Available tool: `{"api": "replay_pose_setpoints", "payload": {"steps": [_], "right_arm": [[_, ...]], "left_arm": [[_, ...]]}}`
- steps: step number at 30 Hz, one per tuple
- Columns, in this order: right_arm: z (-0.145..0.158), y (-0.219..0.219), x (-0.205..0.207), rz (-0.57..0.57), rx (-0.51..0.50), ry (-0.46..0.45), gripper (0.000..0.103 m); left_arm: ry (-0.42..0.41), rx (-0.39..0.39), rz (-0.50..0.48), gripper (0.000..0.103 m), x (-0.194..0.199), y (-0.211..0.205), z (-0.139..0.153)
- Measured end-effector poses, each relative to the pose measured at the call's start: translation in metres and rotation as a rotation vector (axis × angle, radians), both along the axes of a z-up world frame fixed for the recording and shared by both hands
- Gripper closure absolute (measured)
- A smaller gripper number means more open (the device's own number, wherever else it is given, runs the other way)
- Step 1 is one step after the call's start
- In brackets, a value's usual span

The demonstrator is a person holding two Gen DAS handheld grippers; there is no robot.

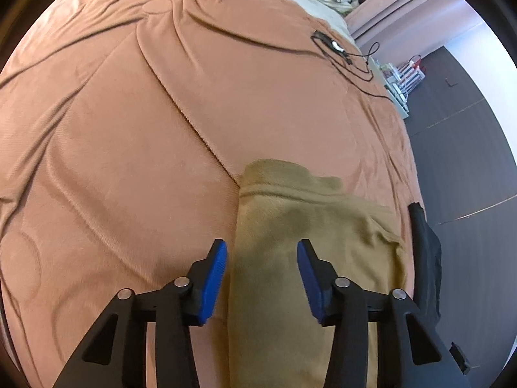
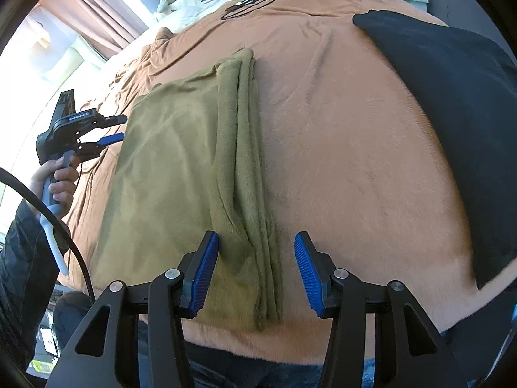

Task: Fold small clothes
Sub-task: 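Open the right gripper and move both grippers to the end of the folded strip, then close both grippers on the end of the shirt strip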

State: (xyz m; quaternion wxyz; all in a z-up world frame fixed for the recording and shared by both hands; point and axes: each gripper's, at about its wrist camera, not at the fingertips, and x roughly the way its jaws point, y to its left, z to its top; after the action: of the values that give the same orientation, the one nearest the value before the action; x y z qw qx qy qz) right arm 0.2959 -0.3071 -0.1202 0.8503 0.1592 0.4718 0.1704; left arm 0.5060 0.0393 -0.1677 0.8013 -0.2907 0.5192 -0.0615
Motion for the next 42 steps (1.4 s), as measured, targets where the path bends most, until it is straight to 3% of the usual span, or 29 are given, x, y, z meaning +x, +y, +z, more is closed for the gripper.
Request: {"api": "replay_pose_setpoints", "payload": {"steps": [4,6,15,22,25,30,42], "right_arm": [[-0.007,0.005,0.01,0.019,-0.008,0.016,0.074],[-0.012,0.004,0.013,0.025,-0.004,0.025,0.077],[-0.02,0.005,0.015,0.034,0.023,0.022,0.077],[-0.02,0.002,0.013,0.019,0.042,0.035,0.08],[-0.019,0.002,0.011,0.018,0.036,0.037,0.08],[-0.019,-0.001,0.014,0.018,0.073,0.063,0.077],[-0.027,-0.005,0.012,0.039,0.109,0.073,0.076]], "left_arm": [[0.001,0.002,0.007,0.058,0.017,0.002,-0.008],[-0.001,-0.002,0.012,0.058,0.027,0.005,-0.012],[-0.034,0.0,-0.002,0.066,0.042,0.007,-0.031],[0.0,-0.024,0.001,0.071,0.039,0.012,-0.025],[0.015,-0.083,-0.024,0.071,0.029,0.011,-0.02],[0.037,-0.098,-0.046,0.065,-0.004,0.008,-0.015],[0.074,-0.156,-0.063,0.065,-0.081,-0.001,-0.025]]}}
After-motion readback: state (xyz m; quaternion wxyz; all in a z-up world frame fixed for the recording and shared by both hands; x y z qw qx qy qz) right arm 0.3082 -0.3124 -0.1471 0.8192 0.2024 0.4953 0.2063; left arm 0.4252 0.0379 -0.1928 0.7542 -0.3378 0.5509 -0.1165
